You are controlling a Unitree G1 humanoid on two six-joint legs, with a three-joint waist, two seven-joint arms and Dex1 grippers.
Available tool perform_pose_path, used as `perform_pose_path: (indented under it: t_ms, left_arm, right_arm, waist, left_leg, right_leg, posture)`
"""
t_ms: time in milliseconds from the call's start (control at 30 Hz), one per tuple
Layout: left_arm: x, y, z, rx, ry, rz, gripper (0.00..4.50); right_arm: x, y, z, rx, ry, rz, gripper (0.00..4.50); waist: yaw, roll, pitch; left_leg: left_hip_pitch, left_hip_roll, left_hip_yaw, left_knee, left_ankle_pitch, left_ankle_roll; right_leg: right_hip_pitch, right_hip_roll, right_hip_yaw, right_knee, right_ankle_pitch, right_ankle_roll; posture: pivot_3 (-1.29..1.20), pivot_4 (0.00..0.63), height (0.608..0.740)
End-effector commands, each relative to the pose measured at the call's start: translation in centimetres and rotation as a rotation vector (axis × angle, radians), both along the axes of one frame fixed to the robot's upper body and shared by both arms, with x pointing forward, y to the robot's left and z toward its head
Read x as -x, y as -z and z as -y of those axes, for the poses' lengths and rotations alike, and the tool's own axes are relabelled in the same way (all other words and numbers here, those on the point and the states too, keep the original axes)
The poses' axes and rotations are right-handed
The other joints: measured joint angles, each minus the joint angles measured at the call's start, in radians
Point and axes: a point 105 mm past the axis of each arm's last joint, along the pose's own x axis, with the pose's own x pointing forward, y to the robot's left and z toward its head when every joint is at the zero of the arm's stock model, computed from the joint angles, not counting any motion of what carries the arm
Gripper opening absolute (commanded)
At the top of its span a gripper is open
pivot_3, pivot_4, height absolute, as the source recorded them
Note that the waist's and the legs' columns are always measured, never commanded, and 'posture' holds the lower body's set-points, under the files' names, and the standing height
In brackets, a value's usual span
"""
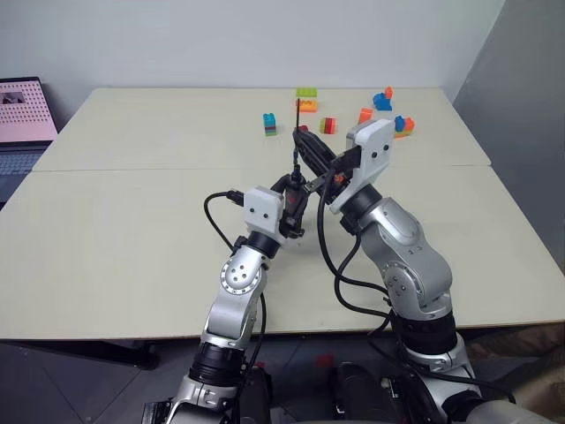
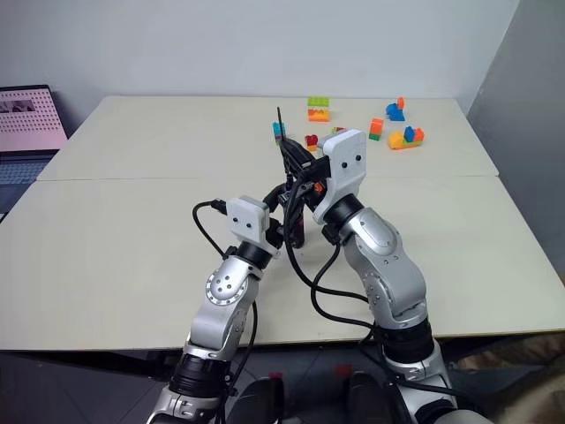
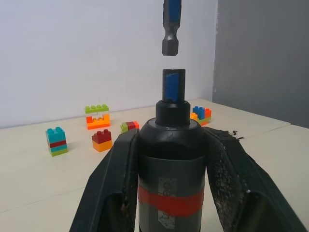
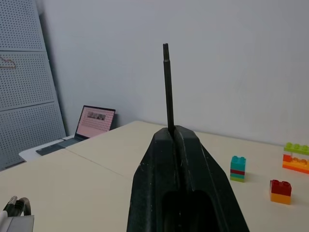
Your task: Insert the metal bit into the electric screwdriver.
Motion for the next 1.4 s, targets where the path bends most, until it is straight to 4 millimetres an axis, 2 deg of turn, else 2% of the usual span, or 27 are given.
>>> perform_pose_path:
  t_ms: [33, 933, 1400]
  left_arm:
    - [-0.2, 2.2, -0.2, -0.028, -0.012, -0.083, 1.63]
    - [-0.2, 2.2, -0.2, -0.031, -0.006, -0.080, 1.63]
    - [-0.1, 2.1, 0.0, -0.037, 0.002, -0.073, 1.63]
  right_arm:
    - [0.9, -1.2, 0.2, -0.021, 0.000, 0.064, 0.00]
    - [0.6, -0.5, 0.5, -0.010, 0.026, 0.054, 0.00]
    - [0.5, 0.0, -0.3, 0.035, -0.001, -0.006, 0.00]
  waist:
    - [0.000, 0.000, 0.000]
    - [0.000, 0.000, 0.000]
    - [0.000, 0.000, 0.000]
  left_leg:
    - [0.000, 0.000, 0.000, 0.000, 0.000, 0.000]
    - [0.000, 0.000, 0.000, 0.000, 0.000, 0.000]
    - [0.001, 0.000, 0.000, 0.000, 0.000, 0.000]
  right_leg:
    - [0.000, 0.000, 0.000, 0.000, 0.000, 0.000]
    - [0.000, 0.000, 0.000, 0.000, 0.000, 0.000]
    - [0.000, 0.000, 0.000, 0.000, 0.000, 0.000]
  posture:
    - [0.00, 0.150, 0.740]
    - [0.00, 0.150, 0.740]
    - [0.00, 0.150, 0.740]
